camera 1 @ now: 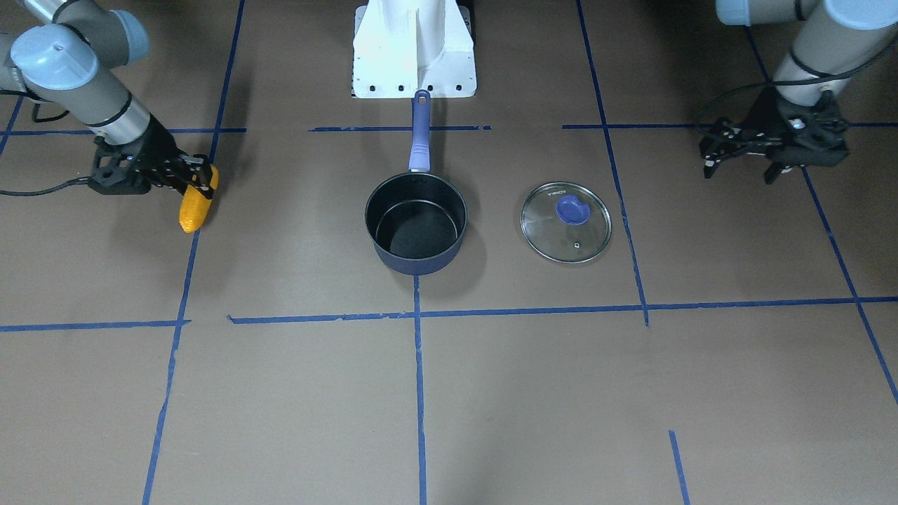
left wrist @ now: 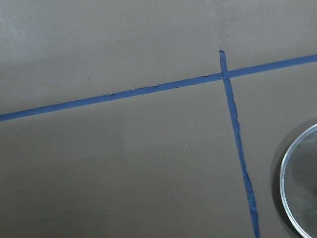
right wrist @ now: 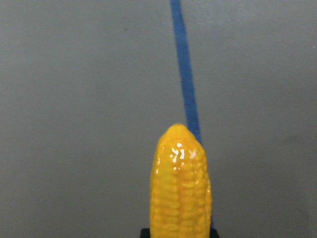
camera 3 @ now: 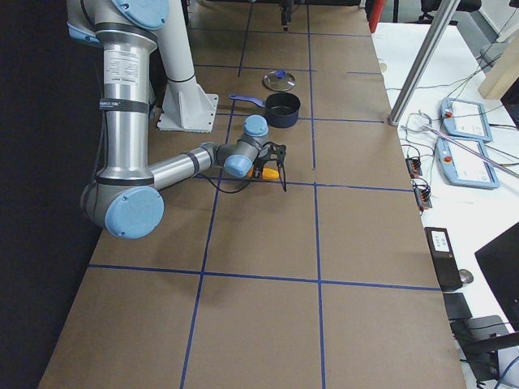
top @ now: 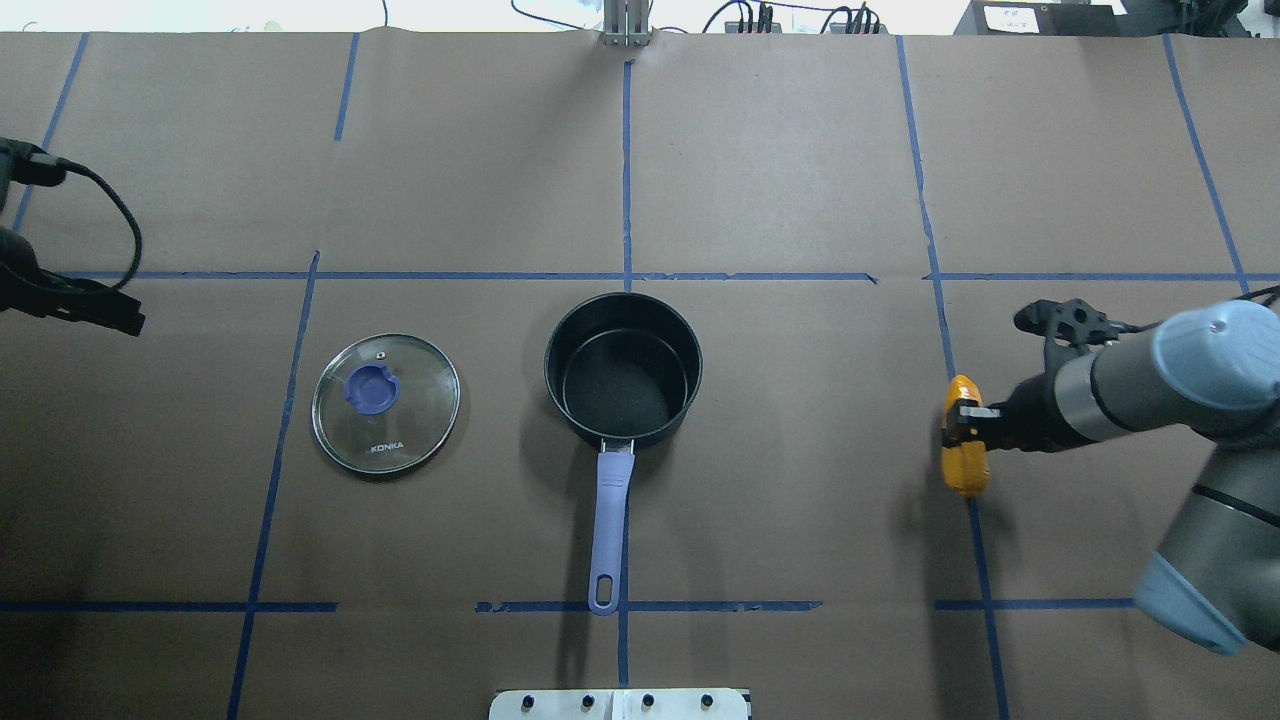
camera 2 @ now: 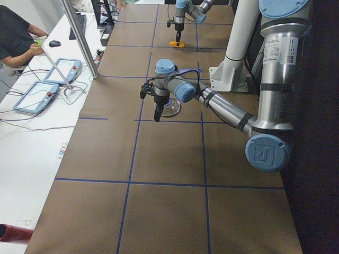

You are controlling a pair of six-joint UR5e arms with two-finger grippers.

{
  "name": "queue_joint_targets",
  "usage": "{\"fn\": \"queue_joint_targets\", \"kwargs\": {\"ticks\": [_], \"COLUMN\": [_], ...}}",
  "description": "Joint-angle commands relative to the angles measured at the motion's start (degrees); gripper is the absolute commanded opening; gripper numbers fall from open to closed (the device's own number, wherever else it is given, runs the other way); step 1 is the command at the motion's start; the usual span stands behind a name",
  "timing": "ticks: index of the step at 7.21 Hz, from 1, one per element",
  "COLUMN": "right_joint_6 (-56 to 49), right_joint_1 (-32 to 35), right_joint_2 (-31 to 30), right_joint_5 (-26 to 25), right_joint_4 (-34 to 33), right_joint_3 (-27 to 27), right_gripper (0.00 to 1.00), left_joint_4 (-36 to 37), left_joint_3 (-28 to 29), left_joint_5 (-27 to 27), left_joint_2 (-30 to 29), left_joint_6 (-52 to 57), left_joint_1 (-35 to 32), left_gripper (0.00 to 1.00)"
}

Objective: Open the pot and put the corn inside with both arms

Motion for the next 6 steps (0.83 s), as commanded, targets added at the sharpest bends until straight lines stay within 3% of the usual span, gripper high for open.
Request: {"fn": "queue_joint_targets", "kwargs": {"ticks": [1,2,5,6], "right_joint_6": [9.8,12.9,19.17,18.74], "right_joint_1": [-1.91,-3.06,-7.37,-7.38], "right_joint_2": [20.51,28.1,37.11,38.01], "right_joint_5": [-0.22,-0.57,-5.49,-5.59], "right_joint_4": [-16.65,-23.53,-23.78,-23.69], "right_joint_3": [0.16,-0.62,-7.1,-8.61], "right_gripper": [0.0,0.0,0.0,0.09], "left_joint_4": [0.09,0.01,0.01,0.01], "left_joint_3": [1.28,1.54,1.81,1.81], "left_joint_5": [-3.9,-3.99,-3.99,-3.99], "left_joint_2": [0.09,0.09,0.09,0.09], "left_joint_6": [3.93,3.94,3.94,3.94], "left_joint_1": [-3.81,-4.07,-4.07,-4.07], "left_gripper": [1.0,1.0,1.0,1.0]}}
